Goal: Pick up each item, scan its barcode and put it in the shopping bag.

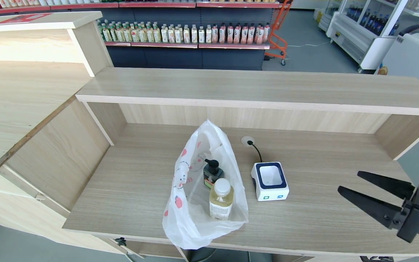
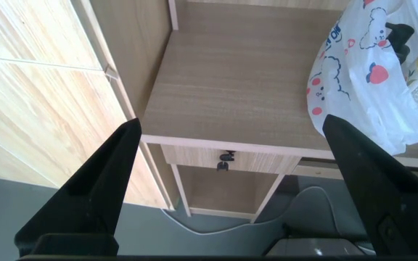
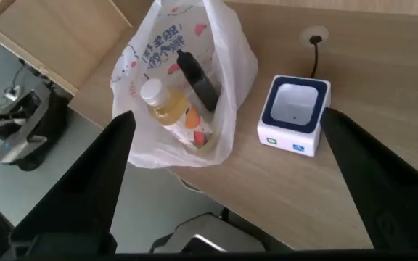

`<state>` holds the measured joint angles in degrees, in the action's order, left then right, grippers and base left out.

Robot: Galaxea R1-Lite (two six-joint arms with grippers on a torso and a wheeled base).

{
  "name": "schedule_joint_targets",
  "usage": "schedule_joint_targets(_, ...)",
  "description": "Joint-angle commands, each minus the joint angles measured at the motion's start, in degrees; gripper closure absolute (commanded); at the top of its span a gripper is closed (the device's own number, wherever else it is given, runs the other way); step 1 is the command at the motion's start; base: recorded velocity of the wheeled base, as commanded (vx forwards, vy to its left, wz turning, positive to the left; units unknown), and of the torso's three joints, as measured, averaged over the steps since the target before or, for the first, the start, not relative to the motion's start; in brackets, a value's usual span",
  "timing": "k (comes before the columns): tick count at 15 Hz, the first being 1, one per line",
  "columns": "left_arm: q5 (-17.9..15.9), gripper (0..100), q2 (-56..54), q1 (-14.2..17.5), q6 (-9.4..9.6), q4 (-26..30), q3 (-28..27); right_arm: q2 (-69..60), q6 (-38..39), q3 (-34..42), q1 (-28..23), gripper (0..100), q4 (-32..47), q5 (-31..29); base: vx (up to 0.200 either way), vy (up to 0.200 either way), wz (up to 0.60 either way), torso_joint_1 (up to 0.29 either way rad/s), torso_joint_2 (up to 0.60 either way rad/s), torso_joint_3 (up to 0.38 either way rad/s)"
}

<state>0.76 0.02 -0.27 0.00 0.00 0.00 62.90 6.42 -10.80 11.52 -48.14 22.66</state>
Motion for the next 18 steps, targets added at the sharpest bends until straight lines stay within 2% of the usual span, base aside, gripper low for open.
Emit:
schedule_joint_targets(1, 0.0, 0, 0.0, 0.0, 0.00, 0.0, 0.0, -37.5, -6.5, 10.8, -12.0, 0, 25.4, -11.3, 0.000, 0.000, 0.00, 0.000, 0.00, 0.000)
schedule_joint_targets(2, 0.0, 0, 0.0, 0.0, 0.00, 0.0, 0.0, -43.8, -6.8, 10.8, -12.1, 0, 32.0, -13.8, 0.000, 0.000, 0.00, 0.000, 0.00, 0.000)
schedule_joint_targets(4, 0.0, 0, 0.0, 0.0, 0.00, 0.0, 0.0, -58.5, -6.9, 10.8, -12.2, 0, 46.9, -22.6, 0.000, 0.000, 0.00, 0.000, 0.00, 0.000)
schedule_joint_targets(5, 0.0, 0, 0.0, 0.0, 0.00, 0.0, 0.0, -60.8, -6.8, 10.8, -12.2, 0, 48.8, -23.0, 0.000, 0.000, 0.00, 0.000, 0.00, 0.000)
schedule_joint_targets(14, 0.0, 0, 0.0, 0.0, -0.09, 0.0, 0.0, -62.9, -6.2, 10.8, -11.7, 0, 48.0, -23.1, 0.000, 0.000, 0.00, 0.000, 0.00, 0.000)
schedule_joint_targets(15, 0.0, 0, 0.0, 0.0, 0.00, 0.0, 0.0, -62.9, -6.3, 10.8, -11.7, 100, 48.1, -23.0, 0.000, 0.000, 0.00, 0.000, 0.00, 0.000)
schedule_joint_targets(18, 0.0, 0, 0.0, 0.0, -0.09, 0.0, 0.0, -62.9, -5.2, 10.8, -11.7, 100, 48.1, -23.1, 0.000, 0.000, 0.00, 0.000, 0.00, 0.000)
